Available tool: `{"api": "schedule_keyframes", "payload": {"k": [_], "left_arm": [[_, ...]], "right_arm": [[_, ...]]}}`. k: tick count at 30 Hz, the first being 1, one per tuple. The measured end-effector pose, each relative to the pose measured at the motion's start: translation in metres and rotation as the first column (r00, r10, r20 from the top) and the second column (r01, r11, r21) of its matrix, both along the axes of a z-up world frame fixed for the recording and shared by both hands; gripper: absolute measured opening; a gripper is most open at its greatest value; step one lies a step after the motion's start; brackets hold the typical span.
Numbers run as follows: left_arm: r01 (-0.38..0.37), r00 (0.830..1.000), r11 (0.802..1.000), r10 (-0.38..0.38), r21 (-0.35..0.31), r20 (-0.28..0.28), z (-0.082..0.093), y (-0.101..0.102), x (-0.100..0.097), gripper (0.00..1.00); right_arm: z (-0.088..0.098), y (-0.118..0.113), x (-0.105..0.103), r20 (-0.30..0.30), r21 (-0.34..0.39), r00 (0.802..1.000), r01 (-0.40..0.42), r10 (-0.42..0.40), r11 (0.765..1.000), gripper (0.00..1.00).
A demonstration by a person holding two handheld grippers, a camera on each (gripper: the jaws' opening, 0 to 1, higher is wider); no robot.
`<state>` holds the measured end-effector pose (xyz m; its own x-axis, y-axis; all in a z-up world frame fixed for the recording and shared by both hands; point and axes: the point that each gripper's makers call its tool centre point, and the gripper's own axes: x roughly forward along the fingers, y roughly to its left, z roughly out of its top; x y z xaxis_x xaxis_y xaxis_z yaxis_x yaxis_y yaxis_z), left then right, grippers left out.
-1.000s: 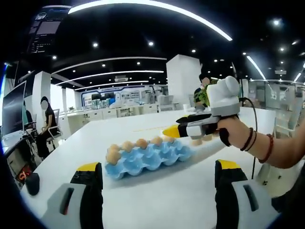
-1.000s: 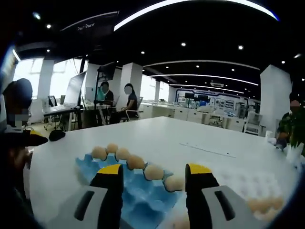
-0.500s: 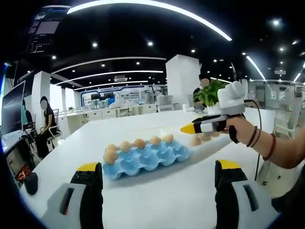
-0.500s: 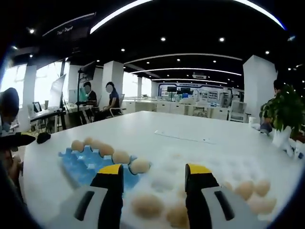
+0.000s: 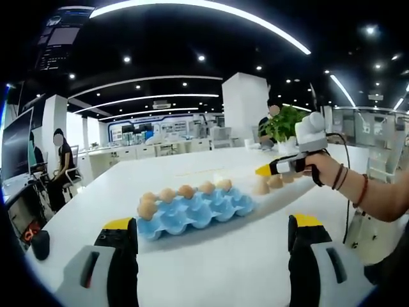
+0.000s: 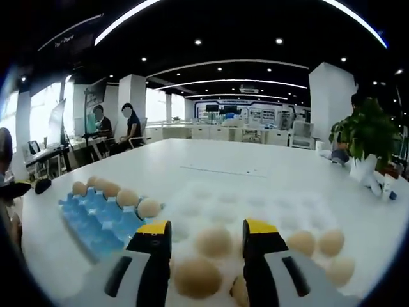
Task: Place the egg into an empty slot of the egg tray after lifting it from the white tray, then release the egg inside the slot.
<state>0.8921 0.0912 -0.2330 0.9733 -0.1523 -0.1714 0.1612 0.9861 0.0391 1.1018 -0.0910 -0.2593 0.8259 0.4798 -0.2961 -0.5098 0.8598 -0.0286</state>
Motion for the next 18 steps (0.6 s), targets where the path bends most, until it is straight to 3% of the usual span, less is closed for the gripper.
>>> {"api": "schedule_keyframes", "payload": {"k": [4, 9, 10, 18], "left_arm": [[-0.002, 1.0, 1.0, 0.002, 0.0, 0.001, 0.001, 0.001, 0.001, 1.0], [-0.006, 1.0, 1.0, 0.006, 0.0, 0.002, 0.001, 0.004, 0.001, 1.0], [-0.007, 1.0, 1.0, 0.007, 0.001, 0.0, 0.001, 0.004, 0.001, 1.0], [-0.009, 1.0, 1.0, 0.009, 0.004, 0.002, 0.003, 0.008, 0.002, 1.0]], "right_arm": [[-0.006, 0.005, 0.003, -0.016, -0.021, 1.0, -0.004, 0.003, 1.0, 0.36], [-0.016, 0.001, 0.008, -0.068, -0.042, 0.996, 0.05, -0.053, 0.998, 0.33], [-0.019, 0.001, 0.008, -0.098, -0.035, 0.993, 0.06, -0.063, 0.998, 0.33], [-0.022, 0.0, 0.017, -0.137, -0.028, 0.983, 0.122, -0.125, 0.992, 0.29]]}}
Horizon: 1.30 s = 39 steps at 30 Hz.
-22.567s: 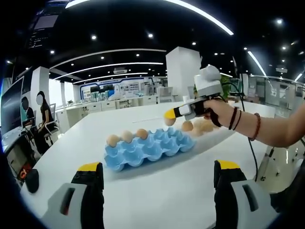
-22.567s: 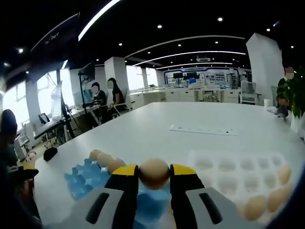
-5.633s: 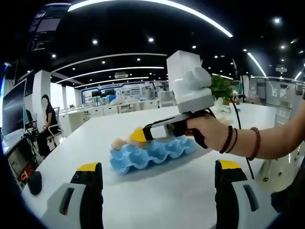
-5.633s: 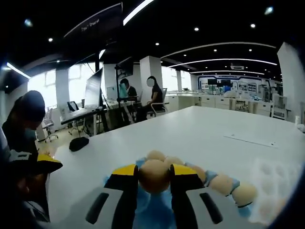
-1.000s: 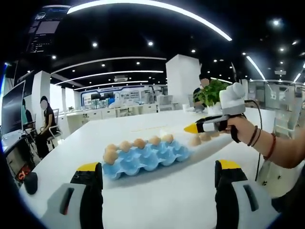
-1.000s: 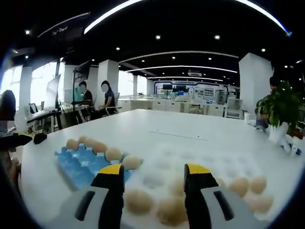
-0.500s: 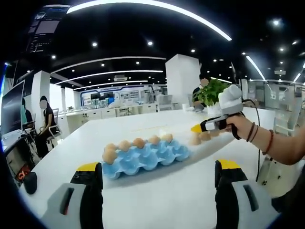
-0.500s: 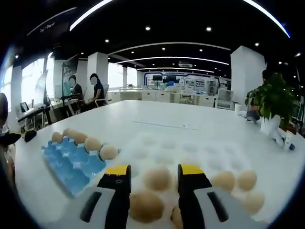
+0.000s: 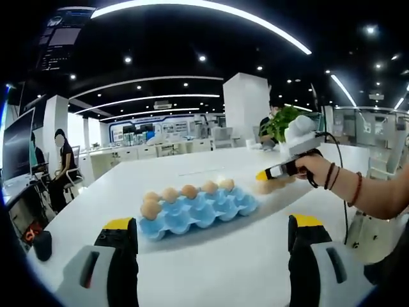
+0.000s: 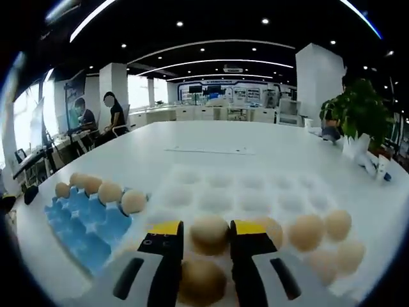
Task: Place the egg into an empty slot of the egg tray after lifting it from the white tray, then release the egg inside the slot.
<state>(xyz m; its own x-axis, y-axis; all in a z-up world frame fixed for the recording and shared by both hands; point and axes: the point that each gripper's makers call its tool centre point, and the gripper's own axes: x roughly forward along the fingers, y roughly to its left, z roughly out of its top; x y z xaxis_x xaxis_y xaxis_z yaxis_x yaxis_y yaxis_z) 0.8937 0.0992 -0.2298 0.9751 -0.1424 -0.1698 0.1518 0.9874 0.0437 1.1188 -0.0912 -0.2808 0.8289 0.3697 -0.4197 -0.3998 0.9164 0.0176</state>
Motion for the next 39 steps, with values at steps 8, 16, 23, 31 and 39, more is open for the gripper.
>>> {"api": "schedule_keyframes", "payload": {"k": [8, 16, 23, 31, 39], "left_arm": [[0.001, 1.0, 1.0, -0.001, -0.001, -0.007, -0.002, 0.002, 0.002, 1.0], [0.006, 1.0, 1.0, -0.006, 0.002, -0.007, -0.002, 0.0, 0.002, 1.0], [0.009, 1.0, 1.0, -0.009, 0.005, -0.003, -0.002, 0.0, 0.001, 1.0], [0.015, 1.0, 1.0, -0.015, 0.001, -0.001, -0.003, -0.003, 0.001, 1.0], [0.022, 1.0, 1.0, -0.022, 0.004, 0.001, -0.003, -0.004, 0.001, 1.0]], "right_arm": [[-0.003, -0.003, 0.005, -0.052, -0.03, 0.998, 0.045, -0.046, 0.999, 0.27], [-0.004, -0.003, 0.003, -0.058, -0.011, 0.997, 0.053, -0.053, 0.999, 0.25], [0.0, -0.004, 0.001, -0.051, 0.05, 0.998, 0.051, -0.048, 0.997, 0.25], [0.034, 0.002, -0.004, 0.07, 0.126, 0.997, 0.01, -0.019, 0.992, 0.25], [0.057, 0.02, -0.014, 0.128, 0.153, 0.991, -0.052, 0.032, 0.987, 0.25]]}}
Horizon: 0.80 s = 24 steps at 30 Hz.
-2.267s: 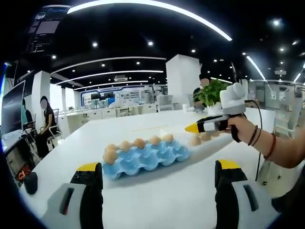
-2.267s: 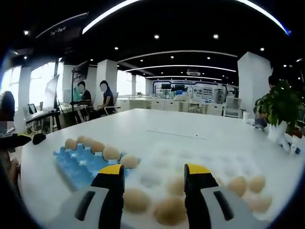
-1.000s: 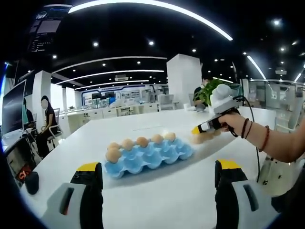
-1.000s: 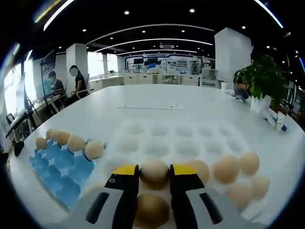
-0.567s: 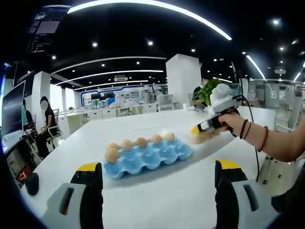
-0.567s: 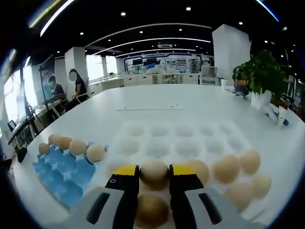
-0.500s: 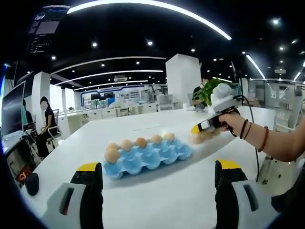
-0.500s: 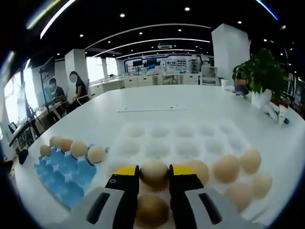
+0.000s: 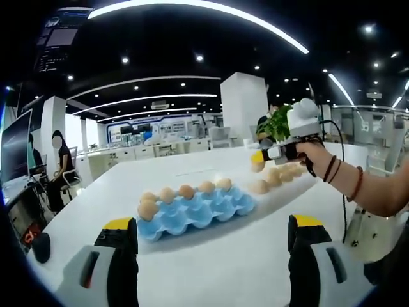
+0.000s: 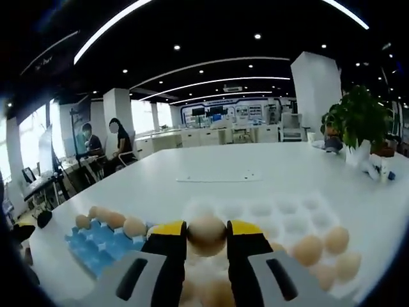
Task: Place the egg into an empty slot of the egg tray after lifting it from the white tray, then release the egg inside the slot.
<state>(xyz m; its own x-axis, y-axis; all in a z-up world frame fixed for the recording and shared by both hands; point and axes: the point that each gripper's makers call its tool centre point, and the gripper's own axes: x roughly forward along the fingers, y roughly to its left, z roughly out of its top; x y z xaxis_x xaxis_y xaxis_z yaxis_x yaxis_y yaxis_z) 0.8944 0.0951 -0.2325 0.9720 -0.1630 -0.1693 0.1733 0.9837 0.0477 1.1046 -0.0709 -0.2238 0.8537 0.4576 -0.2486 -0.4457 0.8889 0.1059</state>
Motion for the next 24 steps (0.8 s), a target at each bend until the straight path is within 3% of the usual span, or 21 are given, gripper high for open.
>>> {"api": "schedule_keyframes", "payload": {"k": [12, 24], "left_arm": [[-0.001, 1.0, 1.0, 0.001, 0.001, 0.003, -0.001, 0.005, -0.004, 1.0], [-0.003, 1.0, 1.0, 0.003, 0.005, 0.003, -0.002, 0.006, -0.006, 1.0]], "right_arm": [[0.004, 0.037, -0.012, 0.02, -0.015, 0.997, -0.079, 0.079, 0.997, 0.25], [0.004, 0.086, -0.026, 0.038, -0.03, 0.981, -0.192, 0.193, 0.981, 0.25]]}}
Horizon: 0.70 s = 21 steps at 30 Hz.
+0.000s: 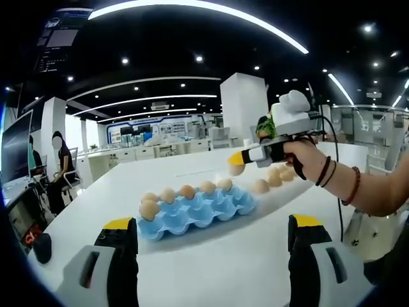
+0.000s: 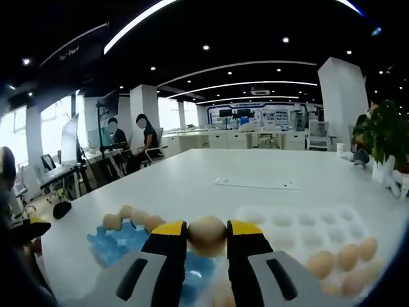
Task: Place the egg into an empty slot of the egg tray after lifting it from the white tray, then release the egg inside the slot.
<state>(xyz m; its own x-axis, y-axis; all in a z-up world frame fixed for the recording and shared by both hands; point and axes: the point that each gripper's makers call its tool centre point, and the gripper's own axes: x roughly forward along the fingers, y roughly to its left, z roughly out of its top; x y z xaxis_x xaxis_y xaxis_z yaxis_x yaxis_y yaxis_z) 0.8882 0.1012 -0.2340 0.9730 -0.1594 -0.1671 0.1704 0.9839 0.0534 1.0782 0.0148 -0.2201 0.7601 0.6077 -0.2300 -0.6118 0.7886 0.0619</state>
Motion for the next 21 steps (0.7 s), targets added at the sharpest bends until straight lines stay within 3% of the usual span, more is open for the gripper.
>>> {"api": "schedule_keyframes", "payload": {"k": [21], "left_arm": [[-0.011, 1.0, 1.0, 0.011, 0.008, -0.004, 0.001, 0.008, 0.001, 1.0]], "right_arm": [[-0.007, 0.065, -0.018, -0.002, -0.022, 0.989, -0.147, 0.147, 0.989, 0.25]]}}
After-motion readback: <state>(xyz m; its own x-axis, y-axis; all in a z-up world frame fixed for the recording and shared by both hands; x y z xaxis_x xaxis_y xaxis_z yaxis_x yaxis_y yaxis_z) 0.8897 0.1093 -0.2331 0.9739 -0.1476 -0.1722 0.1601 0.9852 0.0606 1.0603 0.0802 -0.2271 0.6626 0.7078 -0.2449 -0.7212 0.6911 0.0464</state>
